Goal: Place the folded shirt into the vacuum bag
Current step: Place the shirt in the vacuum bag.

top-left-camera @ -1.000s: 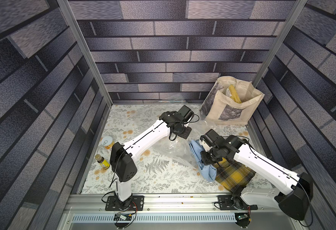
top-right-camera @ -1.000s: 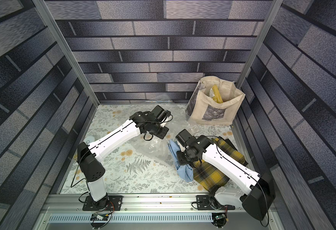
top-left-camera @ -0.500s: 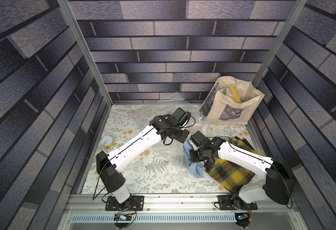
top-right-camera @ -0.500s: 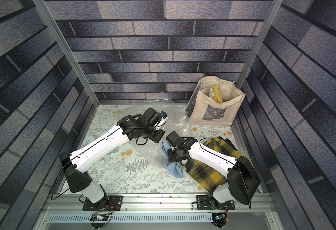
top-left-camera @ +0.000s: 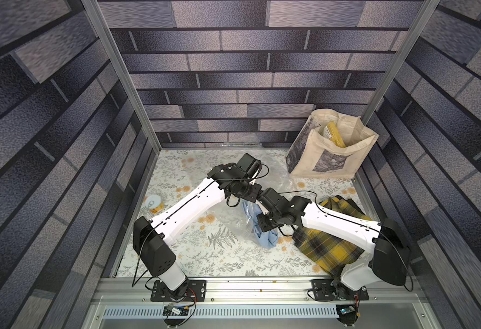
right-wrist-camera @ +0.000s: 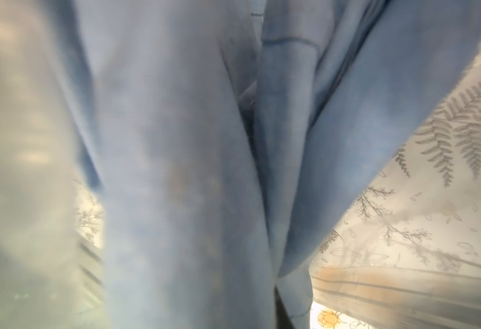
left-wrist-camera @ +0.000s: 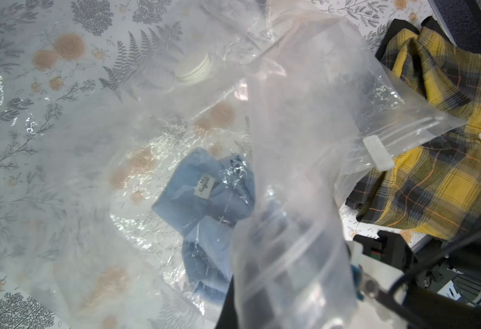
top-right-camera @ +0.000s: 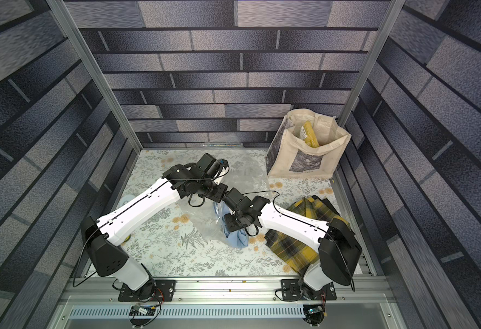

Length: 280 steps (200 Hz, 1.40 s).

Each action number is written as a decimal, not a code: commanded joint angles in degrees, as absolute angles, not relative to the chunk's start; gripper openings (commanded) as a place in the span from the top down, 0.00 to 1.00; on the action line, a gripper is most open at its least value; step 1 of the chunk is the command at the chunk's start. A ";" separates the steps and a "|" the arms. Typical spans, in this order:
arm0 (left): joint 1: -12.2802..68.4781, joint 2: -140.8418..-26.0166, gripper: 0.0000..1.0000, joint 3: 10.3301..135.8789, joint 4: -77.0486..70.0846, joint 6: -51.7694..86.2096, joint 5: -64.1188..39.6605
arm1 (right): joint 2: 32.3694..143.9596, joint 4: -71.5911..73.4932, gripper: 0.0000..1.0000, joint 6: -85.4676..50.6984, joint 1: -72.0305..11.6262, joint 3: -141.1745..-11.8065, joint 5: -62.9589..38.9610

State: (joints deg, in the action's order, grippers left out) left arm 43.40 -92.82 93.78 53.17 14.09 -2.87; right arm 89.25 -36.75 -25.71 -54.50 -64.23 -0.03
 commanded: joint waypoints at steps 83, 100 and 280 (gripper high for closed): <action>44.34 -88.19 0.95 90.27 49.28 16.17 -6.16 | 88.81 -32.52 1.00 -24.80 -55.17 -69.13 -0.08; 43.71 -87.16 0.95 88.94 48.97 16.42 -6.23 | 89.91 -26.37 1.00 -25.01 -55.15 -63.82 1.88; 43.38 -87.00 0.94 88.32 51.37 16.25 -6.35 | 79.69 -34.74 0.29 -25.35 -58.57 -52.62 1.09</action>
